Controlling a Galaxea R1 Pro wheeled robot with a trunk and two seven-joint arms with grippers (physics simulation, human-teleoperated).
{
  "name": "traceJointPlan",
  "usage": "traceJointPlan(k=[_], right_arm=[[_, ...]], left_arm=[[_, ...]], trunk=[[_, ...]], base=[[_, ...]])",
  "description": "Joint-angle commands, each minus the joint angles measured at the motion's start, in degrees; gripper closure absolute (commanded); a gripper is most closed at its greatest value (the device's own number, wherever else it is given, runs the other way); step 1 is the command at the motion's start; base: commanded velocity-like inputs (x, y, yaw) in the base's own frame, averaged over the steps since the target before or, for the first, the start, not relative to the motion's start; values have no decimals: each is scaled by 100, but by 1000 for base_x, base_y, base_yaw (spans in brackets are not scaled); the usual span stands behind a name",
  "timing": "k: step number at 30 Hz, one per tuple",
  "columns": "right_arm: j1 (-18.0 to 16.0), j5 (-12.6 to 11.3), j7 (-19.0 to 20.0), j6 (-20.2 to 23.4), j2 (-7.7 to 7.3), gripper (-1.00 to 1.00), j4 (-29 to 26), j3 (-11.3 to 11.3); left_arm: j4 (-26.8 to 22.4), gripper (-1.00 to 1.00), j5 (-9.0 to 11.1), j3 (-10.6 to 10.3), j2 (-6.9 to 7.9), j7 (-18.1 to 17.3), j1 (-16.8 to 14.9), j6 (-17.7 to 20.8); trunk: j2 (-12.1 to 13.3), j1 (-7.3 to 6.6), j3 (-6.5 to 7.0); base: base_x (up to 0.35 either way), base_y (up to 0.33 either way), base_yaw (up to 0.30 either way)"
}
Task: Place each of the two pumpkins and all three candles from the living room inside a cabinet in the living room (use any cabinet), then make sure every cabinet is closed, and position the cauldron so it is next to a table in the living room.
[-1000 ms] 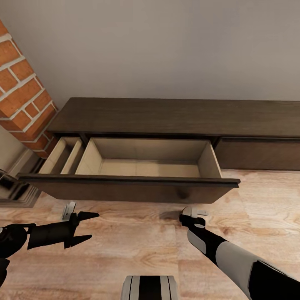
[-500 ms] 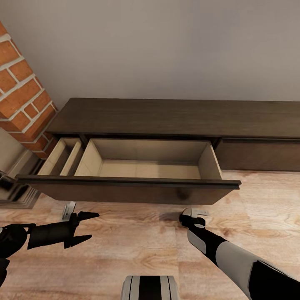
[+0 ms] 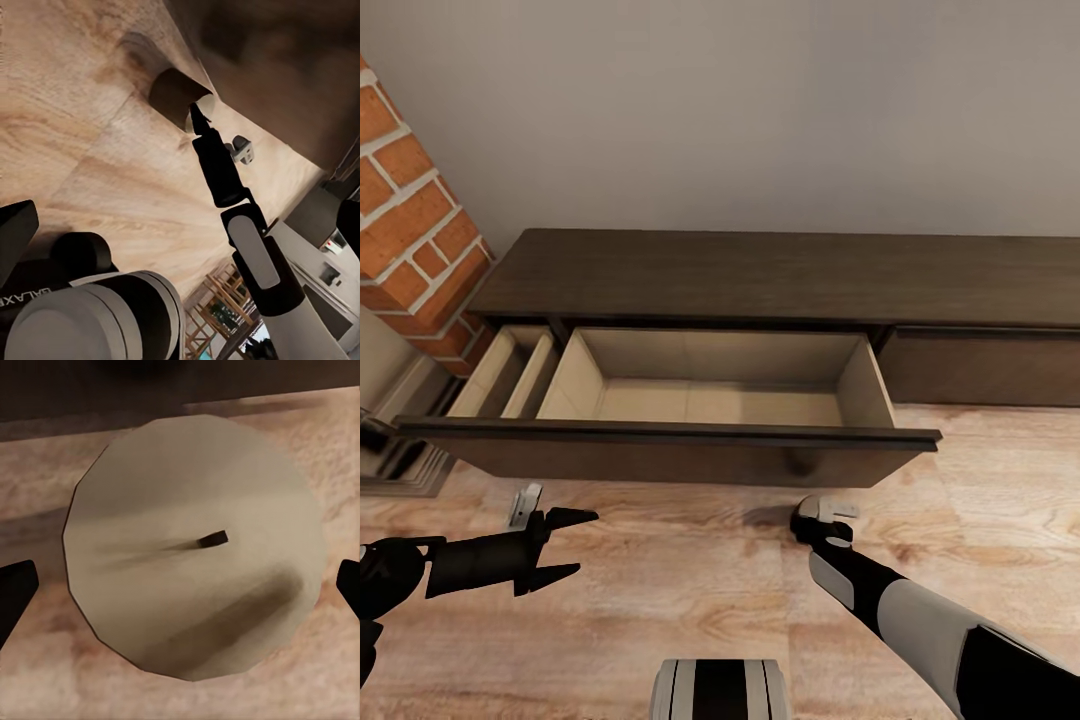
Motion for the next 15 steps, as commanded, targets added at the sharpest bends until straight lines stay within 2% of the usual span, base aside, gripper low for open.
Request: traceJointPlan(k=[1, 3, 15], right_arm=[[-3, -61, -28, -28, -5, -100, -14, 44], [-2, -63, -28, -28, -5, -100, -14, 44], [-2, -65, -28, -28, -13, -100, -11, 44]], left_arm=[[-3, -100, 55, 6, 0, 60, -3, 9], [-3, -100, 55, 6, 0, 60, -3, 9], [-8, -100, 55, 6, 13, 60, -3, 9]], trunk=[[-3, 1, -27], [-6, 6, -71], [-6, 6, -71]], base=[[0, 0, 0], [0, 0, 0], [0, 0, 0]])
